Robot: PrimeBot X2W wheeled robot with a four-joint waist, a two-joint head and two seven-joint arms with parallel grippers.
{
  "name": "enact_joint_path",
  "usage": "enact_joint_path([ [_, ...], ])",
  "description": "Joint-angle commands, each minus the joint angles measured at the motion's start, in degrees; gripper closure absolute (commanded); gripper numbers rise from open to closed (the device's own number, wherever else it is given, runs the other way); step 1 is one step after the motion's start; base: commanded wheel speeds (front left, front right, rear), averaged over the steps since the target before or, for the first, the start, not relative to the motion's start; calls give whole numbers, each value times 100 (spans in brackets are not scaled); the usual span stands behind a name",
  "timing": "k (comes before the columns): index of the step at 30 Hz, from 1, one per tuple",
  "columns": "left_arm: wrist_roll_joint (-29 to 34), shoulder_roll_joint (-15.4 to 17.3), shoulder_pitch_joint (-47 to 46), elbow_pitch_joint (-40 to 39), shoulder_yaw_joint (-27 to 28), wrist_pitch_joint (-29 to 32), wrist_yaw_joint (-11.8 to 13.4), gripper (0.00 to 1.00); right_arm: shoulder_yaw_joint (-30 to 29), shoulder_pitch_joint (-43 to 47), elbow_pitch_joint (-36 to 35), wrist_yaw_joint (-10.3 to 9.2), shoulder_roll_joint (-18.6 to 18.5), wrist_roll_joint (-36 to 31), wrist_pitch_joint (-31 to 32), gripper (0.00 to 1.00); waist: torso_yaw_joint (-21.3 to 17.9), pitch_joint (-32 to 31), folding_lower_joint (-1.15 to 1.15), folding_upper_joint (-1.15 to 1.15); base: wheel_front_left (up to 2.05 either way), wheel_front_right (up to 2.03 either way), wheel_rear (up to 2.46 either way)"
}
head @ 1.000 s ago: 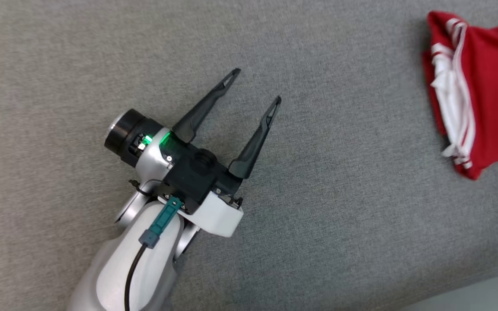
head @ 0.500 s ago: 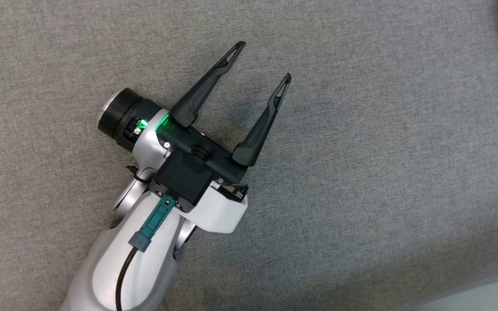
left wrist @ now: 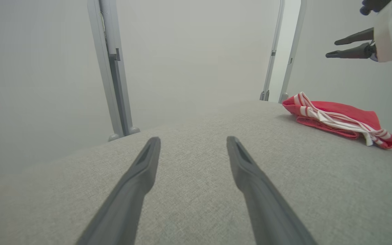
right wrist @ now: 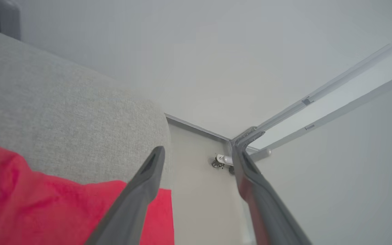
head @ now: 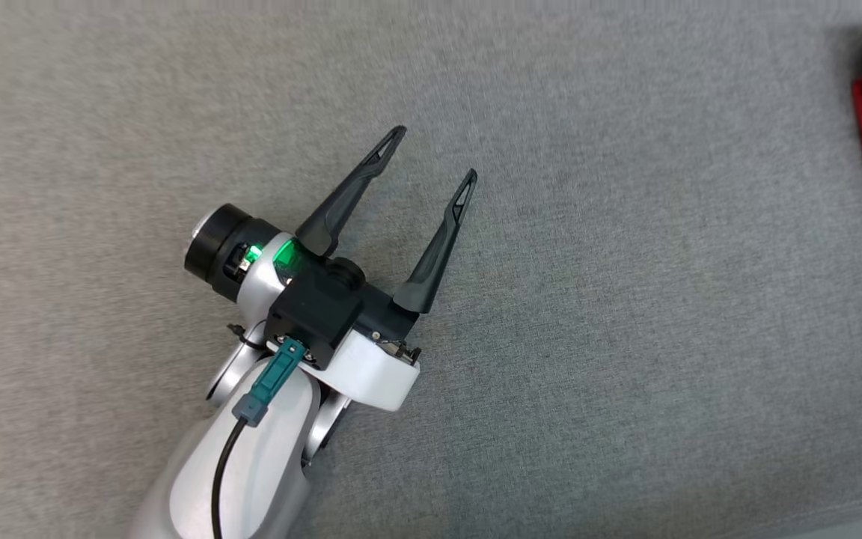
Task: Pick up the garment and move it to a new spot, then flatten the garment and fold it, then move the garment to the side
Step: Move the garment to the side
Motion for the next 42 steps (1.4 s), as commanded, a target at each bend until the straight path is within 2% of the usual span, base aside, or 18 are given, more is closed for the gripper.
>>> enact_joint_path([
  [1,-76,-23,150,12,39,-2,47,0,-96,207,-211,-3,62,-130,-26,0,226,-523,0,0,0,0,0],
  [3,-167,-68,344,12,79,-3,66,0,-227,498,-599,-4,131,-455,-27,0,370,-960,0,0,0,0,0],
  [4,-228,-73,495,-5,146,-3,87,0,-329,770,-890,-3,286,-606,-27,0,467,-1219,0,0,0,0,0],
  [8,-307,-90,756,25,270,-3,99,0,-509,1244,-1329,-4,466,-770,-26,0,622,-1599,0,0,0,0,0],
  [16,-510,-126,1623,20,918,-4,281,0,-1430,2921,-2687,-3,1347,-1079,-27,0,986,-2447,0,0,0,0,0],
  [24,-588,-138,2132,109,1339,-4,396,0,-2861,4335,-3643,-3,2352,-1582,-28,0,1200,-2746,0,0,0,0,0],
  [29,-769,-139,2318,54,1511,-4,513,0,-3532,5023,-4166,-3,3073,-2014,-27,0,1223,-2851,0,0,0,0,0],
  [34,-1073,-142,2481,-69,1646,-4,627,0,-3794,5536,-4579,-3,3629,-2311,-27,0,1256,-2890,0,0,0,0,0],
  [42,-1066,-137,2680,33,1632,-3,667,0,-4039,5998,-4803,-3,4106,-2527,-26,0,1313,-3002,0,0,0,0,0],
])
